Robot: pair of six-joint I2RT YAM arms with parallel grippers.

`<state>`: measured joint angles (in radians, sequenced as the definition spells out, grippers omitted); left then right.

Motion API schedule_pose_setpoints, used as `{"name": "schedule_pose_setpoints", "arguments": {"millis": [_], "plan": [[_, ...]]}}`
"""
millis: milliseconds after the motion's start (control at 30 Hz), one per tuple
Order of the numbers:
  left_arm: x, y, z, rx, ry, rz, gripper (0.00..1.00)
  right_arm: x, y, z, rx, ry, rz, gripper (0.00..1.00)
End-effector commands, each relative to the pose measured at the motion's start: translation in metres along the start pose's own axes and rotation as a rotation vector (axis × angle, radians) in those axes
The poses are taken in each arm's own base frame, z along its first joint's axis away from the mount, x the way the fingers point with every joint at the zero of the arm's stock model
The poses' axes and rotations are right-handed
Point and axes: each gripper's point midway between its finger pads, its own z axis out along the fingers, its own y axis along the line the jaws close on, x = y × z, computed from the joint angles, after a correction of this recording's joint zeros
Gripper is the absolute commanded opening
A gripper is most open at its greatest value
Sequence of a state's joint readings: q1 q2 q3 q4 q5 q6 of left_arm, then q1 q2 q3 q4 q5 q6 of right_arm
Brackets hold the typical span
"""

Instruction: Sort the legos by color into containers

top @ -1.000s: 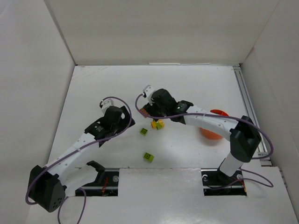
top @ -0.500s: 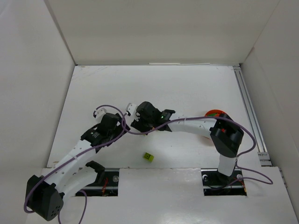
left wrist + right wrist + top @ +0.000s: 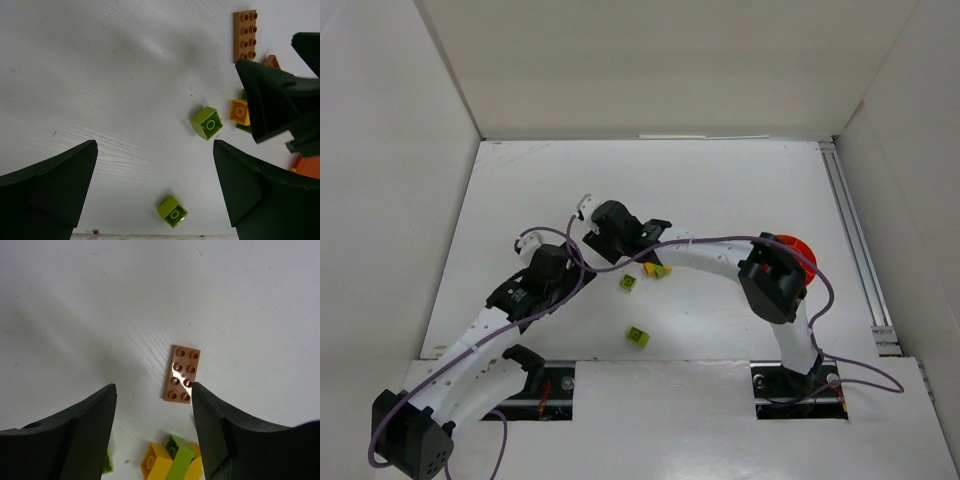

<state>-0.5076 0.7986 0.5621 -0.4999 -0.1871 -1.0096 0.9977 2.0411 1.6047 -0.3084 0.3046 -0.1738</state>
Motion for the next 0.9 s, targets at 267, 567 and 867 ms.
{"name": "schedule_pose_setpoints", "arguments": {"millis": [267,567,867], "plan": [[-0.001,0.002,-0.003,0.004,-0.013,-0.018,1.0,0.016,-0.026,0.039,-0.01,0.051,0.097,0.65],[-0.001,0.002,-0.003,0.004,-0.013,-0.018,1.0,0.027,-0.024,0.062,-0.026,0.065,0.097,0.56],[-0.004,0.0,-0.004,0.008,-0.025,-0.011,1.0,0.047,-0.026,0.074,-0.056,0.105,0.141,0.47]]}}
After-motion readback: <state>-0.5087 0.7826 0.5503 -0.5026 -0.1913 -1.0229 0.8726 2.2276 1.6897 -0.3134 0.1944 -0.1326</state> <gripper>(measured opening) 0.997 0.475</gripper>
